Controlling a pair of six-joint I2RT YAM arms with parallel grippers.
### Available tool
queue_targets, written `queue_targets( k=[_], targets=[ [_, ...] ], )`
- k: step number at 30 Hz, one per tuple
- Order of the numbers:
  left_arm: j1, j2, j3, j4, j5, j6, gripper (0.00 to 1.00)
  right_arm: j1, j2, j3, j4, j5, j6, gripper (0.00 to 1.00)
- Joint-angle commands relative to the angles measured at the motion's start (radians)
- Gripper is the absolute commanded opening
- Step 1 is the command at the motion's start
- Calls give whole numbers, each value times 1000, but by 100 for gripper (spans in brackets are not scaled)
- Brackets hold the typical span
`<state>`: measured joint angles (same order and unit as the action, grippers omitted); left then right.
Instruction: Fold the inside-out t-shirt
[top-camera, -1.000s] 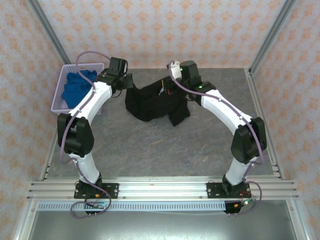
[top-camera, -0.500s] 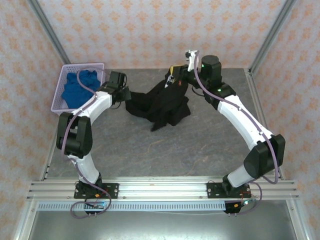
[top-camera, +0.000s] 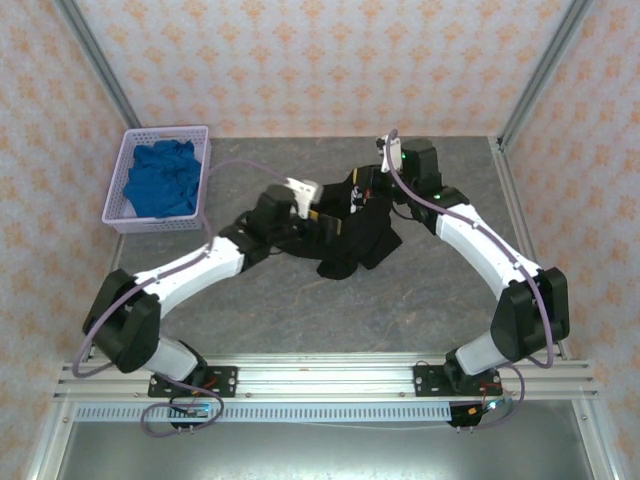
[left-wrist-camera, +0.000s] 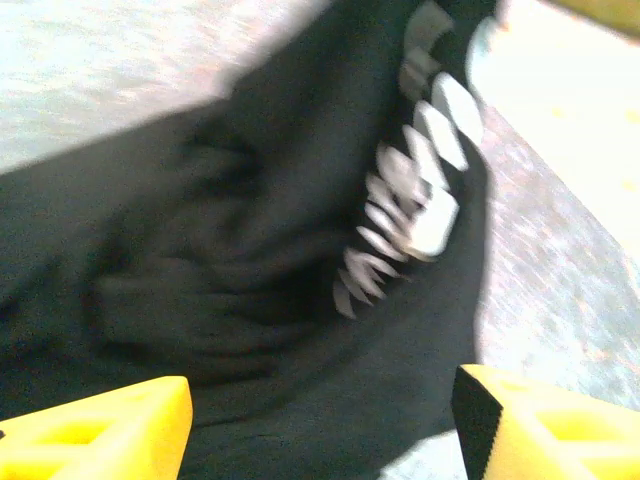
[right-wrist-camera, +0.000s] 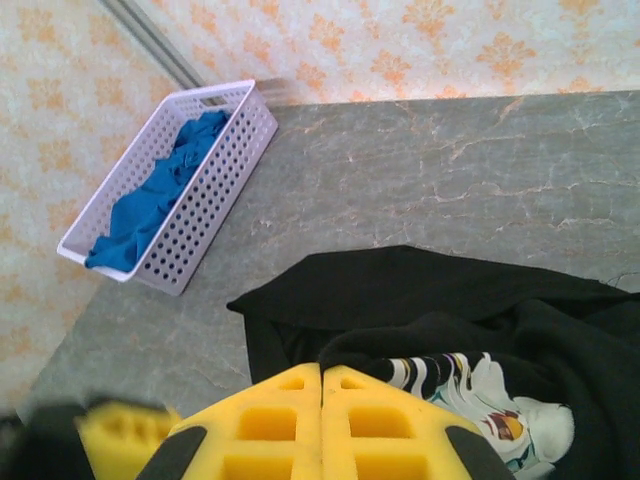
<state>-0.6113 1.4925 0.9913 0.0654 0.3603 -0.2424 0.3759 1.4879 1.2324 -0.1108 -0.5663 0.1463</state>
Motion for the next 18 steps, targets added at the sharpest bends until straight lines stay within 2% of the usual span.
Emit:
queue_targets(
  k=[1,2,4,8,9,14,18],
  targets=[
    [-49,79,15,149,-7,90,70,-2,-32,52,70,55,131,0],
    [-68,111,31,159,-29,112,68,-3,-32,58,80,61,166,0],
    [-94,173,60,174,-58,134,58,-2,-40,72,106,83,218,0],
    [-147,241,43,237,-94,170,22,-3,-41,149,131,119,281,0],
    [-169,232,14,262,-106,189,15,-3,-35,181,127,134,288,0],
    [-277,158,-102,293,-177,276,14,-5,32,367,96,140,288,0],
    [-304,123,-146,242,-194,291,24,-4,76,496,20,76,239,0]
  ],
)
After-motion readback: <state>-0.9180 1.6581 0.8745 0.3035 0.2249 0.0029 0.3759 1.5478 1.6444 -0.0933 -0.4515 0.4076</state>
